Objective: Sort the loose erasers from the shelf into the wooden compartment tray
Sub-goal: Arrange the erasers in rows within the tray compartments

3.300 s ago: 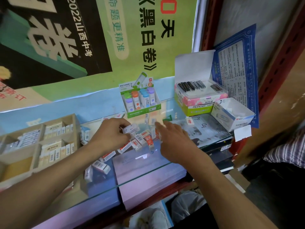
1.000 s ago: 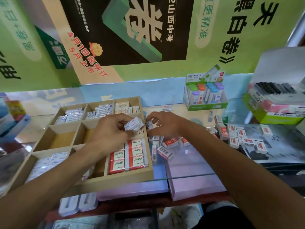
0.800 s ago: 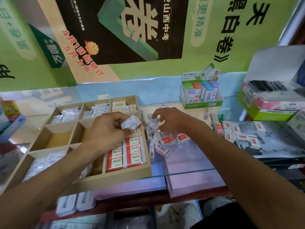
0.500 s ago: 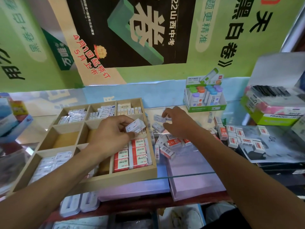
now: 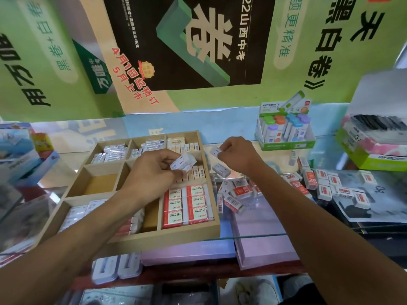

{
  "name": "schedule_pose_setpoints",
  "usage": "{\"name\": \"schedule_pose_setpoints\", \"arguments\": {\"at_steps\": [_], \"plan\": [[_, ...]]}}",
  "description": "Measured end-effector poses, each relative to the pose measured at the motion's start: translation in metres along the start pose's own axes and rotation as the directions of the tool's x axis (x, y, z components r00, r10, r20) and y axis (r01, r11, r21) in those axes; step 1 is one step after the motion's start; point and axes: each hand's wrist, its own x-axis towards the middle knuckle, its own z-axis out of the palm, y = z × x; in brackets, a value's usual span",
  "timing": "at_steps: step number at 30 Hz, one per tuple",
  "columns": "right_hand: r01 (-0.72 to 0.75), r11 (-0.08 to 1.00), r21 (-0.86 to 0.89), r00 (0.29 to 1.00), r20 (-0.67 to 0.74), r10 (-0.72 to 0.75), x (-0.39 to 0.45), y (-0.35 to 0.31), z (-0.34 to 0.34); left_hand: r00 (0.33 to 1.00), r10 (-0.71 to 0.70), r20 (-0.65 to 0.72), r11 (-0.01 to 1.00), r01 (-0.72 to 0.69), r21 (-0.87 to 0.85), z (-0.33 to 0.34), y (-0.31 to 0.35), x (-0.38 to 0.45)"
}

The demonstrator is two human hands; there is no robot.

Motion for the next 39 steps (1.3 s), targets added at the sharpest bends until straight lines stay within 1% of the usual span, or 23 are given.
{"name": "schedule_pose_setpoints", "arguments": {"at_steps": [3,6,9,11,13,16,18,20,22,26,28,31,34,36,39], "plan": [[-0.029,0.992,0.126,0.999,0.047,0.023,-0.014,-0.016,-0.011,1.0,-0.003,-0.012,0.998,0.002,-0.063,-0.008,0.006,-0.006],[-0.008,0.961,0.276,0.991,0.131,-0.029,-0.043,-0.043,-0.022,0.998,0.055,-0.009,0.999,-0.055,-0.001,-0.021,0.008,-0.021],[0.012,0.895,0.447,0.957,0.254,-0.14,-0.08,-0.071,-0.025,0.983,0.177,-0.041,0.981,-0.173,0.083,-0.037,0.007,-0.044],[-0.015,0.845,0.535,0.929,0.32,-0.185,-0.102,-0.086,-0.021,0.954,0.295,-0.061,0.94,-0.278,0.199,-0.047,0.007,-0.06],[-0.059,0.814,0.578,0.908,0.37,-0.197,-0.116,-0.097,-0.014,0.916,0.397,-0.062,0.879,-0.36,0.312,-0.056,0.002,-0.073],[-0.187,0.748,0.637,0.861,0.473,-0.188,-0.125,-0.109,0.002,0.87,0.487,-0.083,0.82,-0.421,0.388,-0.067,-0.014,-0.086],[-0.29,0.672,0.682,0.829,0.529,-0.179,-0.127,-0.115,0.014,0.839,0.535,-0.097,0.78,-0.446,0.439,-0.075,-0.024,-0.091],[-0.387,0.577,0.719,0.81,0.565,-0.16,-0.126,-0.122,0.025,0.829,0.552,-0.092,0.756,-0.451,0.474,-0.083,-0.032,-0.095],[-0.447,0.529,0.722,0.799,0.588,-0.128,-0.124,-0.127,0.035,0.838,0.539,-0.086,0.756,-0.436,0.489,-0.089,-0.039,-0.098],[-0.492,0.517,0.7,0.784,0.615,-0.086,-0.121,-0.136,0.05,0.85,0.522,-0.069,0.751,-0.42,0.51,-0.097,-0.051,-0.102],[-0.455,0.568,0.686,0.812,0.581,-0.051,-0.119,-0.139,0.053,0.871,0.484,-0.089,0.762,-0.369,0.532,-0.103,-0.059,-0.1],[-0.387,0.65,0.654,0.857,0.515,-0.007,-0.113,-0.141,0.058,0.927,0.343,-0.149,0.77,-0.187,0.61,-0.12,-0.072,-0.094],[-0.355,0.677,0.644,0.871,0.491,-0.011,-0.108,-0.144,0.062,0.977,0.183,-0.112,0.773,-0.073,0.631,-0.136,-0.08,-0.088],[-0.338,0.705,0.623,0.874,0.485,-0.01,-0.104,-0.146,0.065,0.988,0.121,-0.097,0.77,-0.031,0.637,-0.144,-0.085,-0.085],[-0.332,0.727,0.601,0.871,0.49,-0.008,-0.1,-0.147,0.071,0.991,0.068,-0.112,0.764,0.02,0.644,-0.15,-0.092,-0.081]]}}
